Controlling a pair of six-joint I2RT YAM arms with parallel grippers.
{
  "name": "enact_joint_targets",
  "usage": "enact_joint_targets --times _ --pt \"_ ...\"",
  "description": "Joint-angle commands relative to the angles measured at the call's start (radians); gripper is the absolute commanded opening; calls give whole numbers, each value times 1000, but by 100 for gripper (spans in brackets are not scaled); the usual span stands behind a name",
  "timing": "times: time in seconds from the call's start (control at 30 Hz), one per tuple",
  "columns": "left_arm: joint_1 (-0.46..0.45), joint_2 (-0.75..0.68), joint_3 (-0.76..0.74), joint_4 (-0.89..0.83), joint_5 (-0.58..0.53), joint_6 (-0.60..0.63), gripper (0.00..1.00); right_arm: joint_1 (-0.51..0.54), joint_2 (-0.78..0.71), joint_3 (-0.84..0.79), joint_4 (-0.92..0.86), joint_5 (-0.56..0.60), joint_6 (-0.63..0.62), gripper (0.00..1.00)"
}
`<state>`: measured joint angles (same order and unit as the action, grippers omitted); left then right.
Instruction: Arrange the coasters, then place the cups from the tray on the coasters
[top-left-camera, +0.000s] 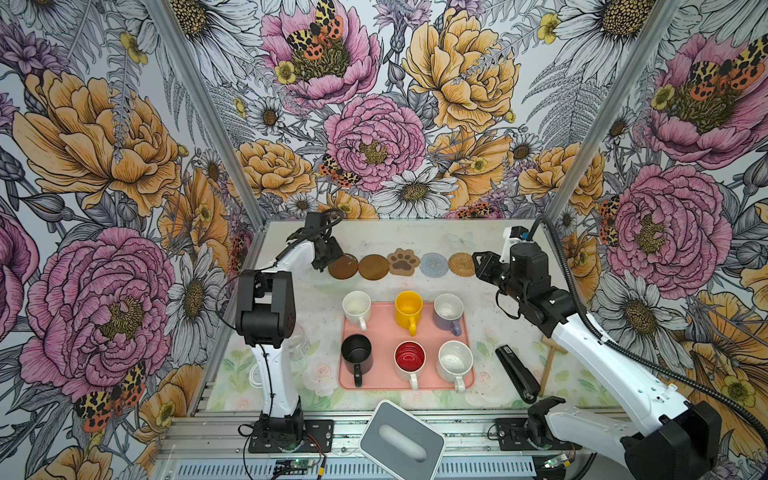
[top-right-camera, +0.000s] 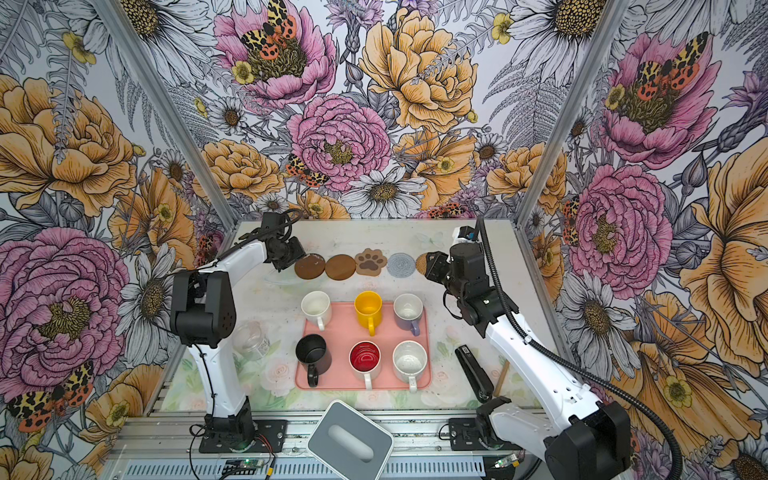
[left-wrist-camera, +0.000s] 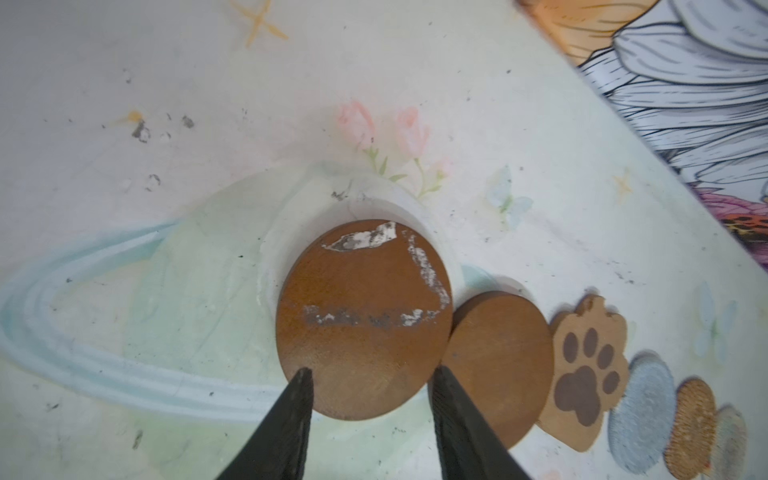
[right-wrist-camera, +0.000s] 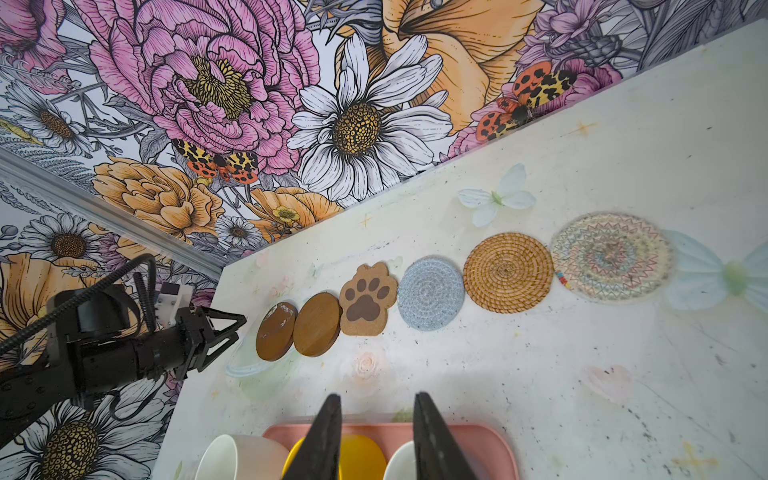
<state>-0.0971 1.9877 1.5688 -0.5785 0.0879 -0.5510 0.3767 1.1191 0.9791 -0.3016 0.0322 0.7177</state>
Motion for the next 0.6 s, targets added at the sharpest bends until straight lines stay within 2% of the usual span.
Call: enact_joint_targets --times 0.0,0.23,0.47,0.57 --pt "-33 -69 8 8 53 23 46 4 6 11 15 9 4 32" --pt "-121 -47 21 -61 118 87 29 5 22 16 16 1 2 32" --pt "-191 52 65 -101 134 118 1 4 15 12 15 4 -1 32" --pt "-212 83 81 -120 128 130 0 5 7 6 16 11 -5 32"
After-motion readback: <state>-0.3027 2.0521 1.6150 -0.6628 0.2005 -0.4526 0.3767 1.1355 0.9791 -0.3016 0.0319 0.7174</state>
